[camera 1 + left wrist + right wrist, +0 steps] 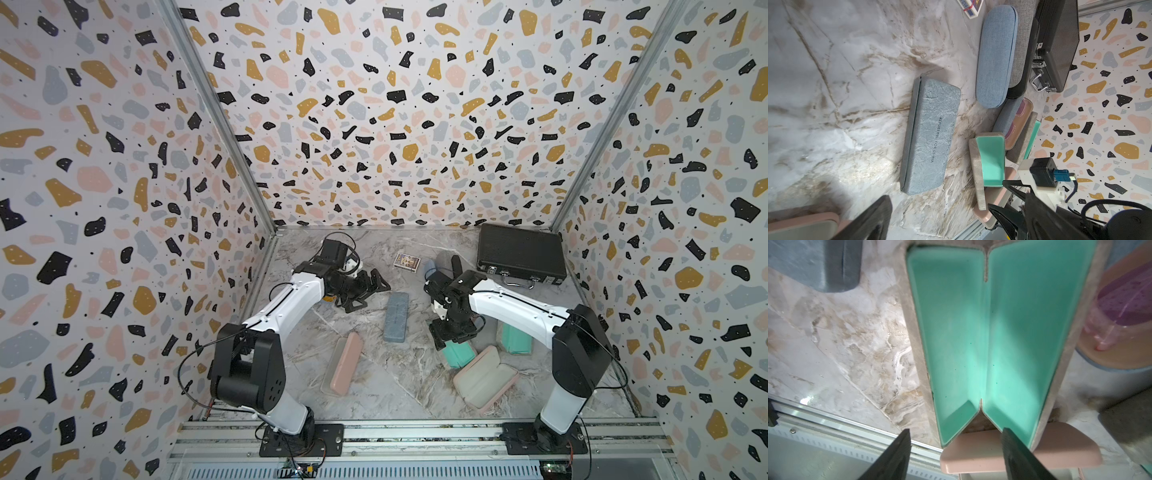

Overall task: Close the glasses case
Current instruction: Move the glasses case to the center of the board.

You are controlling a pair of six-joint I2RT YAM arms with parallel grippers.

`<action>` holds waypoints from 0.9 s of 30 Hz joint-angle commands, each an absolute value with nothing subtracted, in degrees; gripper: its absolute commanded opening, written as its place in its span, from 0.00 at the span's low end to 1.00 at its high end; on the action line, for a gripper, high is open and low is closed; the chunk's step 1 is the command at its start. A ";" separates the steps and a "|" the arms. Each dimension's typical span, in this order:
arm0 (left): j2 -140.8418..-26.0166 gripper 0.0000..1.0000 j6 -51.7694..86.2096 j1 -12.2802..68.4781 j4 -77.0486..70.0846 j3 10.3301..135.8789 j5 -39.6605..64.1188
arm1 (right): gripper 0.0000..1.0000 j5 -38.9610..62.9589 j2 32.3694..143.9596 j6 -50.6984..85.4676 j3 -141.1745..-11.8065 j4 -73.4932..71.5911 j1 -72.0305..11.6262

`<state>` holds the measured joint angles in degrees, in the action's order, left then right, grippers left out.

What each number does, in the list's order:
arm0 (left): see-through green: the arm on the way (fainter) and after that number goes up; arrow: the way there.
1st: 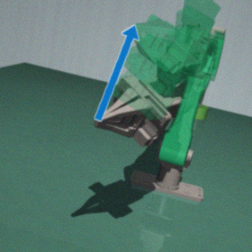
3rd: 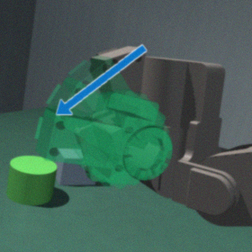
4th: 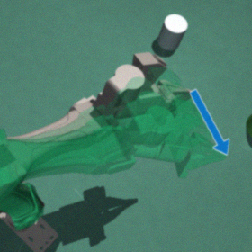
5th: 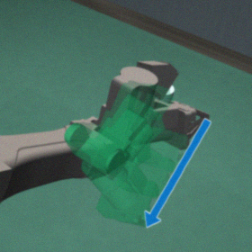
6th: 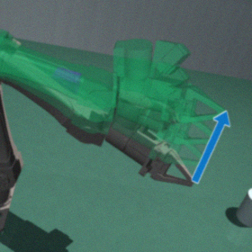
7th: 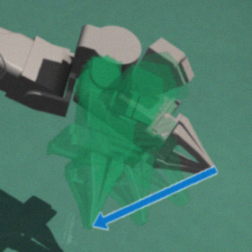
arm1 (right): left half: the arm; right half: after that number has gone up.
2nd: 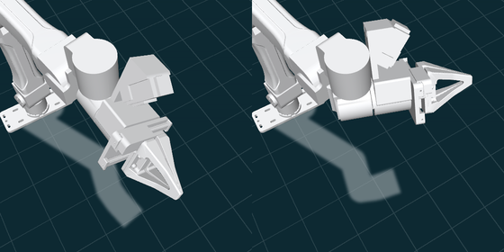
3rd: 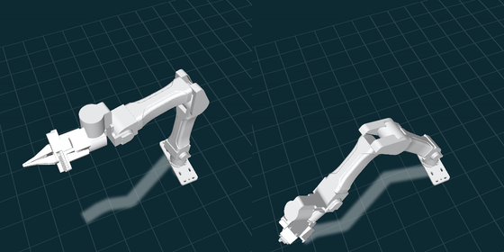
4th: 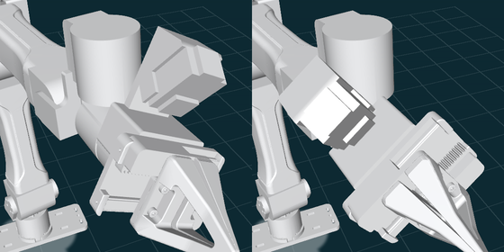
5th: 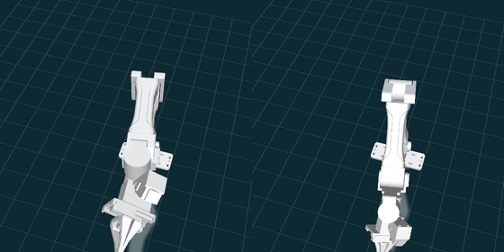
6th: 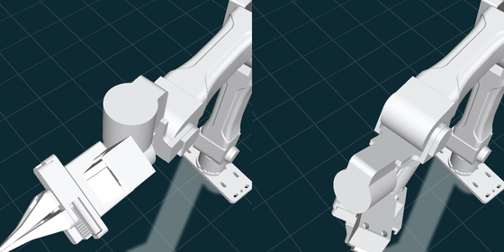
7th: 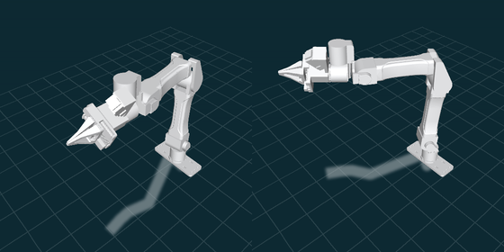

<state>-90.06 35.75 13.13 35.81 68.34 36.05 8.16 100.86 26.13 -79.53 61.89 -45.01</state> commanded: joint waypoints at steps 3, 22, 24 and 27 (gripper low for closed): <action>-87.97 0.99 36.53 12.83 34.73 66.72 36.33 | 0.71 8.72 100.09 27.02 -79.20 60.47 -45.92; -84.28 1.00 36.91 8.15 34.06 65.37 39.64 | 0.30 12.74 109.43 27.51 -81.64 54.40 -46.14; -84.18 1.00 36.52 7.75 34.29 65.19 39.96 | 0.21 13.28 110.50 27.59 -82.87 54.37 -46.19; -84.11 1.00 35.97 7.19 34.53 65.04 40.32 | 0.15 13.97 111.98 27.71 -84.97 54.62 -46.22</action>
